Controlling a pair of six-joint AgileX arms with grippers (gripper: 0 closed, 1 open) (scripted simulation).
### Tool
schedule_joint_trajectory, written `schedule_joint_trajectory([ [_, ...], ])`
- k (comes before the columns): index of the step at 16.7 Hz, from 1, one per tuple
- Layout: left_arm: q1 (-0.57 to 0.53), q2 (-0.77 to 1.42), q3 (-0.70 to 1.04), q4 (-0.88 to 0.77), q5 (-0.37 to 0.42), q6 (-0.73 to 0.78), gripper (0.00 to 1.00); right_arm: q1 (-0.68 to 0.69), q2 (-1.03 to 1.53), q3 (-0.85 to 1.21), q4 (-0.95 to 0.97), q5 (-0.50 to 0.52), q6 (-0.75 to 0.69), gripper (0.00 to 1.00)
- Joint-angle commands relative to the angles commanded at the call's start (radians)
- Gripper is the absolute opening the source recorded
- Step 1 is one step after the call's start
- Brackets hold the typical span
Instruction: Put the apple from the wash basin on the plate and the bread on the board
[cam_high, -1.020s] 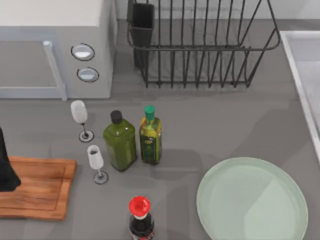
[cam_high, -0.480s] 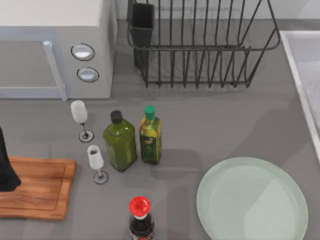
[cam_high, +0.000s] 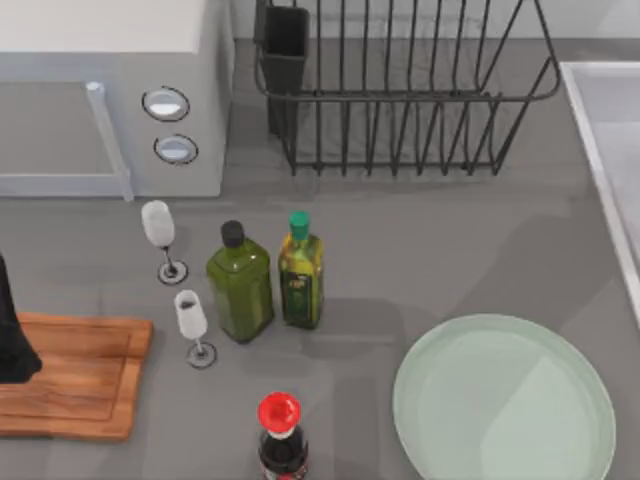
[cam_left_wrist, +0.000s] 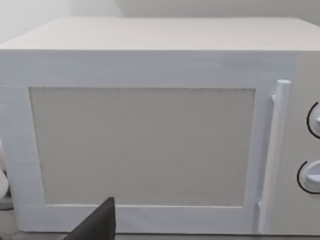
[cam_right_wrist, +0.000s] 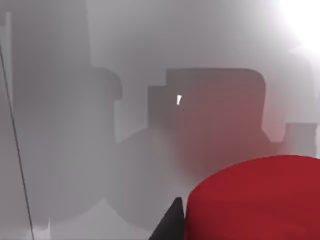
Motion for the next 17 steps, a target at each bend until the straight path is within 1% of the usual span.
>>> schedule_joint_trajectory([
  [5,0.0,0.0,0.0,0.0,0.0,0.0,1.0,-0.001,-0.096,0.105,-0.223,-0.001,-0.002,0.0],
  [7,0.0,0.0,0.0,0.0,0.0,0.0,1.0,-0.001,-0.127,0.133,-0.27,-0.001,-0.002,0.0],
  [13,0.0,0.0,0.0,0.0,0.0,0.0,1.0,0.011,-0.142,0.139,-0.276,-0.002,0.01,0.0],
  [15,0.0,0.0,0.0,0.0,0.0,0.0,1.0,0.055,-0.182,0.128,-0.281,-0.001,0.054,0.0],
  [17,0.0,0.0,0.0,0.0,0.0,0.0,1.0,0.128,-0.237,0.095,-0.289,-0.001,0.126,0.0],
])
